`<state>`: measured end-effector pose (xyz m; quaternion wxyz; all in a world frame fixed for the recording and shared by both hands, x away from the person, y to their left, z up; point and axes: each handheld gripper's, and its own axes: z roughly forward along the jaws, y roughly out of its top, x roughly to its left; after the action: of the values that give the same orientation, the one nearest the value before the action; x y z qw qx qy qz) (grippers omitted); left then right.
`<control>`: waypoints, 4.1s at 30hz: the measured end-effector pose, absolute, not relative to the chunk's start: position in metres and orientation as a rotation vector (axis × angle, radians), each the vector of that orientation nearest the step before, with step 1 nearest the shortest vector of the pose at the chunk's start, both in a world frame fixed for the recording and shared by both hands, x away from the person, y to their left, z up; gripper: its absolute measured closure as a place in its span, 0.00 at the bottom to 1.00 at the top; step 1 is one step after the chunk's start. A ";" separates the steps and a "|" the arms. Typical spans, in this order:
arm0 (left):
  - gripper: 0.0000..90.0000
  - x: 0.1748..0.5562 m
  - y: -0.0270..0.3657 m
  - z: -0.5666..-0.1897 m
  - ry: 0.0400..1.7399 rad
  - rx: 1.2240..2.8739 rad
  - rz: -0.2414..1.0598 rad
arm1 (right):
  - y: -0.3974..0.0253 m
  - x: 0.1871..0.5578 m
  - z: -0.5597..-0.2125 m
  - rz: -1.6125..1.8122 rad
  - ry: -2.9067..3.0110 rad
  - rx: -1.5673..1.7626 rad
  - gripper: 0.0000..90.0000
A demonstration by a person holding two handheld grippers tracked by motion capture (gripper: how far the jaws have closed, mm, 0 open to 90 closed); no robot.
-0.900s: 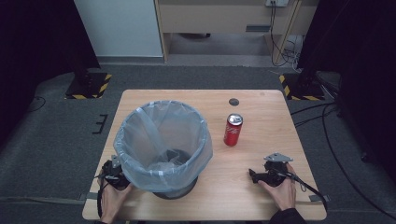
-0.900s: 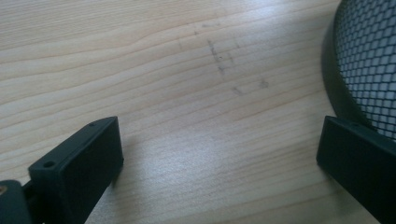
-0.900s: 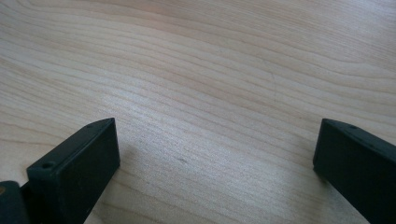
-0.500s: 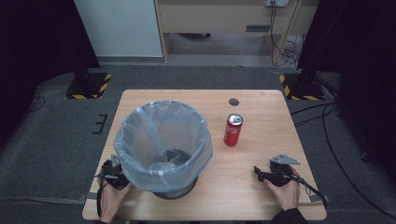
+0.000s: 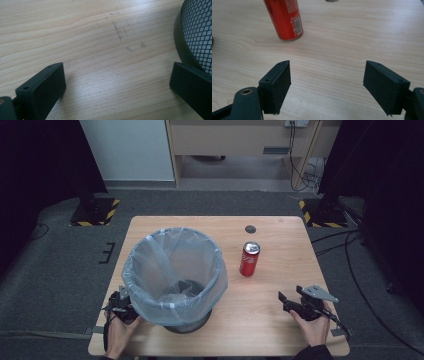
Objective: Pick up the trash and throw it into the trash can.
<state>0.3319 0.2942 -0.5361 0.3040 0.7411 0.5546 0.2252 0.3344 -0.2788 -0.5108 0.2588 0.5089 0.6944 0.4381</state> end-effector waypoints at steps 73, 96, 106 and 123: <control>0.00 0.332 0.293 -0.536 1.460 1.970 0.593 | -0.199 0.408 -0.440 1.391 1.777 1.175 0.20; 0.00 0.332 0.293 -0.536 1.460 1.970 0.593 | -0.175 0.438 -0.477 1.361 1.848 1.272 0.22; 0.00 0.332 0.293 -0.536 1.460 1.970 0.593 | -0.171 0.448 -0.490 1.328 1.854 1.287 0.24; 0.00 0.332 0.293 -0.536 1.460 1.970 0.593 | -0.171 0.445 -0.485 1.339 1.835 1.223 0.38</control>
<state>0.3323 0.2926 -0.5361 0.3046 0.7438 0.5512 0.2238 0.4446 -0.1709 -0.4851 0.2774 0.4554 0.6834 0.4986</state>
